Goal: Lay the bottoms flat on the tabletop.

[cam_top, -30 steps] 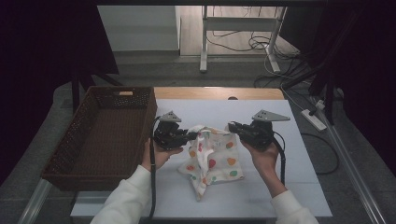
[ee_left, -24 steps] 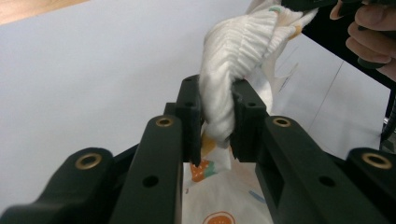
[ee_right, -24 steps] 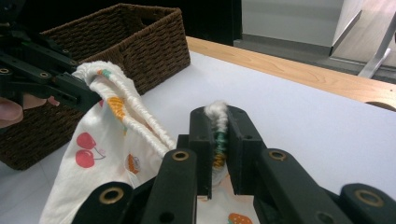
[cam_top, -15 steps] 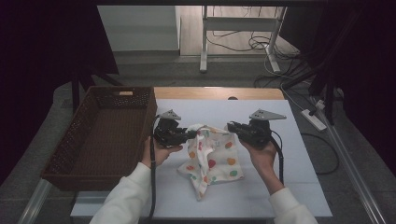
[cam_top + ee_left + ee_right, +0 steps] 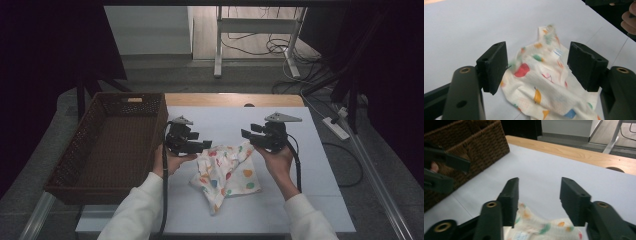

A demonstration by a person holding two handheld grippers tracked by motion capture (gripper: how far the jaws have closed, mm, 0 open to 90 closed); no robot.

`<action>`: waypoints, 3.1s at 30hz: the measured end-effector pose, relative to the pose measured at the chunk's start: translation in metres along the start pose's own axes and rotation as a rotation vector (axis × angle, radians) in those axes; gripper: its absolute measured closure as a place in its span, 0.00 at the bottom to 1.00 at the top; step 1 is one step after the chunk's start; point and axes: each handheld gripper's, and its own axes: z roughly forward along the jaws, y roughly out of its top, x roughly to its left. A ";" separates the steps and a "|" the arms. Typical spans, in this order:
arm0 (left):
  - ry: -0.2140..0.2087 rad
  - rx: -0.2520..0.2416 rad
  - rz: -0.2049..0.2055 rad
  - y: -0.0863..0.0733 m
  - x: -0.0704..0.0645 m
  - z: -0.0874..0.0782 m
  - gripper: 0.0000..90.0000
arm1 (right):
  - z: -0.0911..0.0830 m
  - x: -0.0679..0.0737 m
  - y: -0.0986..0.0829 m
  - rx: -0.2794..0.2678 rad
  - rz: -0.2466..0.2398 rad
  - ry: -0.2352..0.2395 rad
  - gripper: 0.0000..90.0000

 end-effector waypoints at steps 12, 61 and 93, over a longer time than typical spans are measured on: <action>-0.030 0.006 0.057 -0.011 -0.007 -0.006 0.40 | -0.016 0.002 -0.016 0.040 -0.024 0.036 0.50; -0.062 0.004 0.061 -0.058 -0.015 -0.011 0.41 | -0.030 0.006 -0.091 0.280 -0.070 0.071 0.50; -0.067 0.031 0.074 -0.062 -0.019 -0.009 0.39 | -0.019 0.022 -0.108 0.411 -0.163 0.021 0.55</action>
